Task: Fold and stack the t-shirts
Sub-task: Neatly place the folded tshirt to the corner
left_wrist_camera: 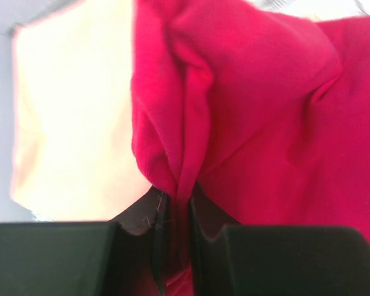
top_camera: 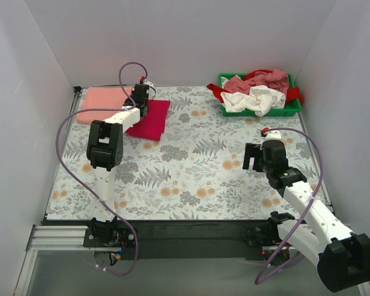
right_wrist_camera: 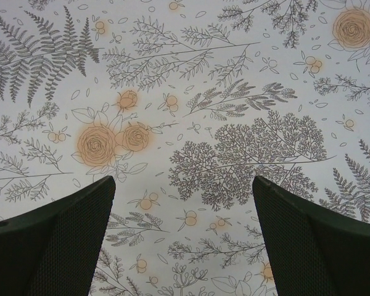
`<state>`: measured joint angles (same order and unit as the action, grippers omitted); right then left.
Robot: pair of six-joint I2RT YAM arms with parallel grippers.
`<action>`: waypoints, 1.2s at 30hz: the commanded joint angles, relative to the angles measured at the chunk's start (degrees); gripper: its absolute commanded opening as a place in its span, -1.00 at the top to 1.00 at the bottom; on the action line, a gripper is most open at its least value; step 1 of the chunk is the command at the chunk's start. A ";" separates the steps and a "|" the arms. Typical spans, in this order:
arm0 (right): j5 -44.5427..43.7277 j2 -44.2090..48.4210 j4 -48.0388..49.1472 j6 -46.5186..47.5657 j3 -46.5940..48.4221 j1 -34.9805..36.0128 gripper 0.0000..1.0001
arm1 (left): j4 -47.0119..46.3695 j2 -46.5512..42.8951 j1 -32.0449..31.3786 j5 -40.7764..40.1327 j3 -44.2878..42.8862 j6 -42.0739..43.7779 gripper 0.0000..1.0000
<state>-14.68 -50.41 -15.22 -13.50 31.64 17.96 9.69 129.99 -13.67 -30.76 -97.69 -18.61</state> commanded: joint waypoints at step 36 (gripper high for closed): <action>0.44 -8.21 2.04 0.40 1.76 -0.38 -0.96 | -5.30 -13.01 4.44 4.48 -7.60 12.28 1.00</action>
<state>-14.46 -59.22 -14.92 -13.45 31.66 17.69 4.97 123.28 -9.37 -26.39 -104.03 -7.25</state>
